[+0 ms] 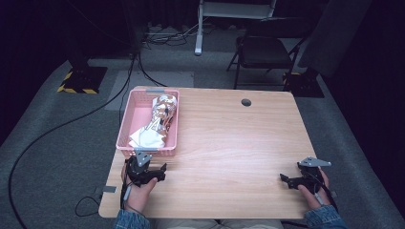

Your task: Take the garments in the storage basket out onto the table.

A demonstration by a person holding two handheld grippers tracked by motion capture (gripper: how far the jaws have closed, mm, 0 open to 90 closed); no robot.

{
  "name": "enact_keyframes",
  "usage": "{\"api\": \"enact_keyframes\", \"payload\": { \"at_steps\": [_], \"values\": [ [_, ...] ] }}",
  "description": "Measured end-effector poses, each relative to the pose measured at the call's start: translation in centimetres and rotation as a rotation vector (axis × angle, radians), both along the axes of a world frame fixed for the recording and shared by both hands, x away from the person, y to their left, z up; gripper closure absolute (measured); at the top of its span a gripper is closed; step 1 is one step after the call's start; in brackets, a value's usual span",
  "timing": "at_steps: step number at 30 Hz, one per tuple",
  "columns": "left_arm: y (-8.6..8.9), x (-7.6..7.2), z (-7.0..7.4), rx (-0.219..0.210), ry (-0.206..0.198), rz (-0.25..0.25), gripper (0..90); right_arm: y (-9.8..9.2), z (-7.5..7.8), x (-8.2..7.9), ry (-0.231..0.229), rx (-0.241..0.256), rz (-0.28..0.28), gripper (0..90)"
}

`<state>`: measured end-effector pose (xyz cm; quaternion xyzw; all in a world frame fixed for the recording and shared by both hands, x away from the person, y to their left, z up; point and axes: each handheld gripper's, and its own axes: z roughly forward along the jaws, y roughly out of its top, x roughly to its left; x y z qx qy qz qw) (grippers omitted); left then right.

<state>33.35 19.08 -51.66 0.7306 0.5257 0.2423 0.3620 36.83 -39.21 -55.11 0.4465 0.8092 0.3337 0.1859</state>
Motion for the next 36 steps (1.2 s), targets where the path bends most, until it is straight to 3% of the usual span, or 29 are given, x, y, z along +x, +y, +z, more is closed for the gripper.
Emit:
{"api": "enact_keyframes", "payload": {
  "at_steps": [9, 14, 18, 31, 36],
  "values": [
    [-0.2, 0.4, 1.3, -0.017, -0.015, 0.001, 3.5, 0.0, 0.0, 0.0, 0.0, 0.0, -0.001, 0.0],
    [0.0, 0.7, 1.8, -0.043, 0.026, 0.009, 3.4, 0.0, 0.0, 0.0, 0.0, 0.0, -0.001, 0.0],
    [-0.1, 0.5, 2.4, -0.037, -0.002, 0.004, 4.5, 0.0, 0.0, 0.0, 0.0, 0.0, -0.001, 0.0],
    [0.0, 1.2, 4.5, -0.025, -0.041, 0.013, 4.5, 0.0, 0.0, 0.0, 0.0, 0.0, -0.001, 0.0],
    [-0.1, 1.8, 5.2, -0.046, -0.07, 0.017, 4.5, 0.0, 0.0, 0.0, 0.0, 0.0, -0.002, 0.0]
  ]
}}
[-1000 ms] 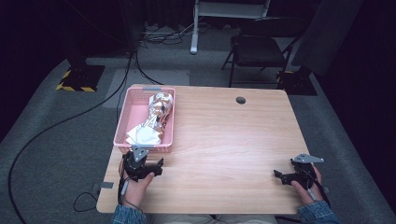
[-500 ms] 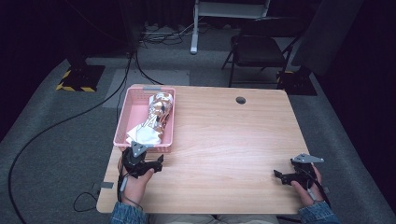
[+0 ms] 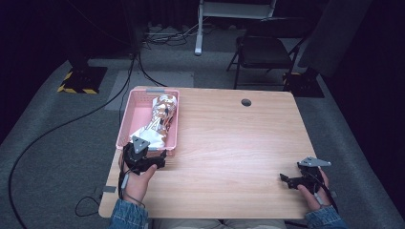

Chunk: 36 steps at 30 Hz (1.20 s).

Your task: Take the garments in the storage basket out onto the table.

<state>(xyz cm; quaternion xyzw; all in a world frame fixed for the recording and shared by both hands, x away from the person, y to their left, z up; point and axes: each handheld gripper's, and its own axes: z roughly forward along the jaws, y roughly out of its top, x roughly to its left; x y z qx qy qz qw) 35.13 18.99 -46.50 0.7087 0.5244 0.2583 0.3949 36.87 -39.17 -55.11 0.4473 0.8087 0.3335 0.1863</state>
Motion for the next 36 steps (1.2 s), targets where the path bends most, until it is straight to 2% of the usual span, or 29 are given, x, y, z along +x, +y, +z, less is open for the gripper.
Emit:
{"api": "enact_keyframes", "payload": {
  "at_steps": [10, 17, 20, 28, 36],
  "values": [
    [0.2, 0.9, 0.8, 0.02, -0.003, 0.003, 4.5, 0.0, 0.0, 0.0, 0.0, 0.001, -0.001, 0.0],
    [0.2, 2.0, 2.0, 0.026, -0.019, -0.001, 4.5, 0.0, 0.0, 0.0, -0.001, 0.001, -0.002, 0.0],
    [0.1, 2.3, 2.1, 0.018, -0.025, -0.001, 4.4, 0.0, 0.0, 0.0, 0.0, 0.001, -0.003, 0.0],
    [-0.2, 3.7, 2.5, 0.037, -0.023, -0.011, 4.5, 0.0, 0.0, 0.0, 0.0, 0.001, -0.003, 0.0],
    [-0.3, 5.2, 2.9, 0.035, -0.022, -0.008, 4.9, 0.0, 0.0, 0.0, -0.001, 0.001, -0.003, 0.0]
  ]
}}
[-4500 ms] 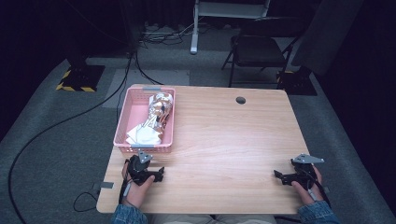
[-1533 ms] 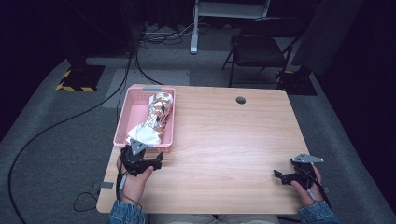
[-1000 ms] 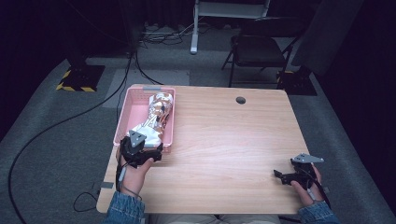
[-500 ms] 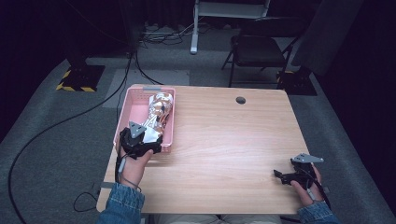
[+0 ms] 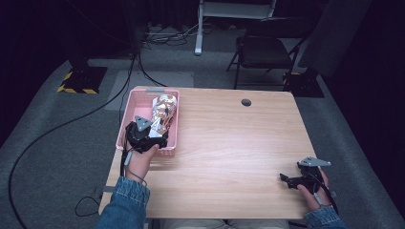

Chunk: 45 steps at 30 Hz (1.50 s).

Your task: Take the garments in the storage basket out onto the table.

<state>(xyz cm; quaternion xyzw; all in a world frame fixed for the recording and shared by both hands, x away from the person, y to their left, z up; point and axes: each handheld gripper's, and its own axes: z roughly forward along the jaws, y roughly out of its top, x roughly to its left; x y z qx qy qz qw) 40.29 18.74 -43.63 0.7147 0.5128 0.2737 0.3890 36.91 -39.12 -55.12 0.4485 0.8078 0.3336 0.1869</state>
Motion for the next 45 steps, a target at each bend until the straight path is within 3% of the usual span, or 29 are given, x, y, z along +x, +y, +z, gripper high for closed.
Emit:
{"api": "enact_keyframes", "payload": {
  "at_steps": [26, 45],
  "values": [
    [-0.1, 5.0, 0.1, 0.007, 0.011, 0.017, 4.7, 0.0, 0.0, 0.0, 0.0, 0.0, -0.002, 0.0],
    [0.4, 8.7, -2.1, -0.033, 0.033, 0.066, 6.5, 0.0, 0.0, 0.0, 0.0, 0.0, -0.001, 0.0]
  ]
}}
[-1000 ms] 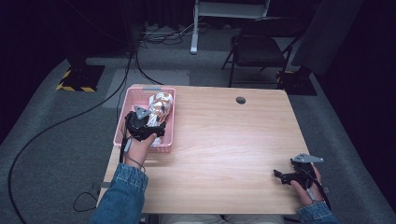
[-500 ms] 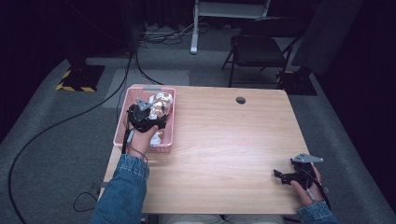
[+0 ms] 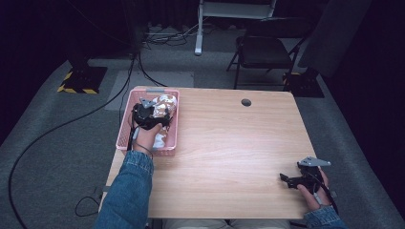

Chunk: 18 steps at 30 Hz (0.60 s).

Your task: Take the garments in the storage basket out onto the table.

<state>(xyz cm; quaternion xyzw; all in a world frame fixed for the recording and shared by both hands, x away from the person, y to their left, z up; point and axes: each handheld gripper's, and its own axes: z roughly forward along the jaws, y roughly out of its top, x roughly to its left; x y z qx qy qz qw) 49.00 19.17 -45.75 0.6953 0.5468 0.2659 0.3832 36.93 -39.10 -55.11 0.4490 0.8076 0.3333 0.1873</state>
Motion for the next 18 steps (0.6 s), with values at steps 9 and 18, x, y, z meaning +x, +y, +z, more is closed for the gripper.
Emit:
{"api": "enact_keyframes", "payload": {
  "at_steps": [9, 18],
  "values": [
    [0.1, 1.4, -1.6, 0.008, 0.034, 0.039, 6.1, 0.0, 0.0, 0.0, 0.0, 0.0, 0.0, 0.0],
    [-0.4, 2.9, -3.0, 0.028, 0.101, 0.054, 6.0, 0.0, 0.0, 0.0, 0.0, 0.0, 0.0, 0.0]
  ]
}}
